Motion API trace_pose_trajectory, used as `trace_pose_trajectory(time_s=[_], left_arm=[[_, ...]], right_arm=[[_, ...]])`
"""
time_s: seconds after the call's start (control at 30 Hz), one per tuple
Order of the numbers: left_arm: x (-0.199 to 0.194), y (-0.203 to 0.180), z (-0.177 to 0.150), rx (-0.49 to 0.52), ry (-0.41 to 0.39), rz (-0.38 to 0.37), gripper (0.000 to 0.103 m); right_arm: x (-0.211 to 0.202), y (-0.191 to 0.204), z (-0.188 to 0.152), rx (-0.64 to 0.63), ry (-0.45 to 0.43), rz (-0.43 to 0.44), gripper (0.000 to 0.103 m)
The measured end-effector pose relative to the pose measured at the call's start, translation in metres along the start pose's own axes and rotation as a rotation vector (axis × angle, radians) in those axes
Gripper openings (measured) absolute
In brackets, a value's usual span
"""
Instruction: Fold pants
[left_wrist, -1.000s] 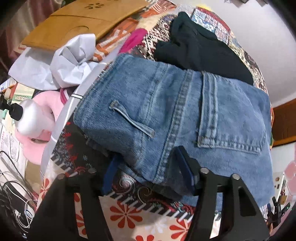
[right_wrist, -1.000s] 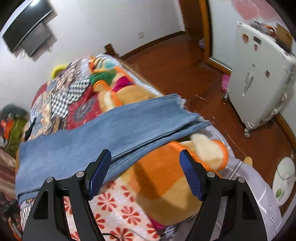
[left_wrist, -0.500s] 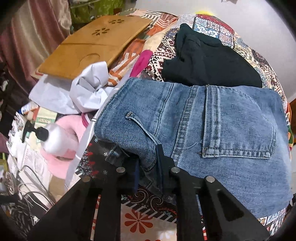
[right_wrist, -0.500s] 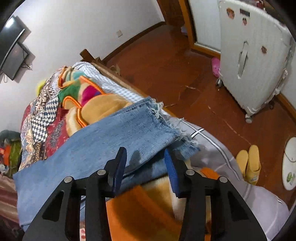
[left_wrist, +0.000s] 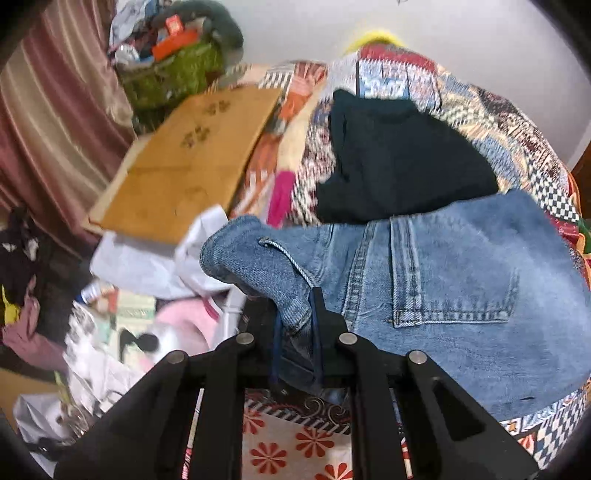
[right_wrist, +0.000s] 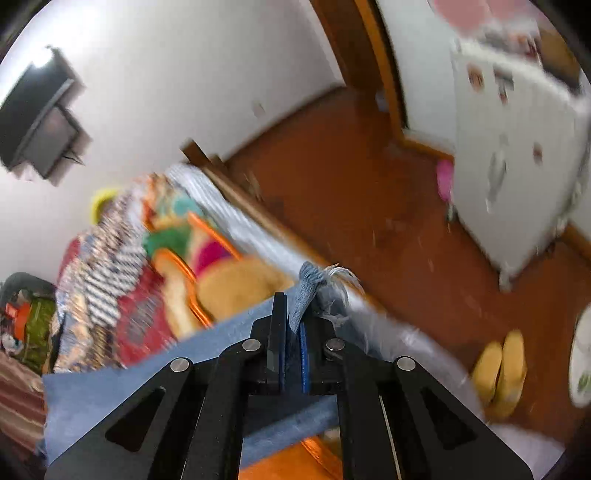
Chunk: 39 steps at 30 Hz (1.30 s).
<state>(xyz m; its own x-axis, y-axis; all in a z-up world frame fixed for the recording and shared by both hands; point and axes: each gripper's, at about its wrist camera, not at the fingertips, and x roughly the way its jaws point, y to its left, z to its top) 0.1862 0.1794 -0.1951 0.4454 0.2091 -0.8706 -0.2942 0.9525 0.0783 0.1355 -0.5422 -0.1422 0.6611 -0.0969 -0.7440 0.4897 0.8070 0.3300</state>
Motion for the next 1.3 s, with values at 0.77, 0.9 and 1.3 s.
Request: trace_pose_trajectory(time_s=[0.77,0.9,1.3], left_arm=[[0.019,-0.004,-0.048,0.095,0.06,0.068,0.054],[-0.014,-0.018,-0.018,0.088,-0.054,0.008,0.07],[0.028,-0.147,0.041,0.222,-0.006,-0.2,0.086]], right_arm=[[-0.02,0.017,-0.029,-0.304,0.032,-0.234,0.047],[-0.042,0.064,-0.026,-0.386,-0.03,-0.105,0.056],[-0.008,0.225,-0.091,-0.62,0.156,0.367,0.077]])
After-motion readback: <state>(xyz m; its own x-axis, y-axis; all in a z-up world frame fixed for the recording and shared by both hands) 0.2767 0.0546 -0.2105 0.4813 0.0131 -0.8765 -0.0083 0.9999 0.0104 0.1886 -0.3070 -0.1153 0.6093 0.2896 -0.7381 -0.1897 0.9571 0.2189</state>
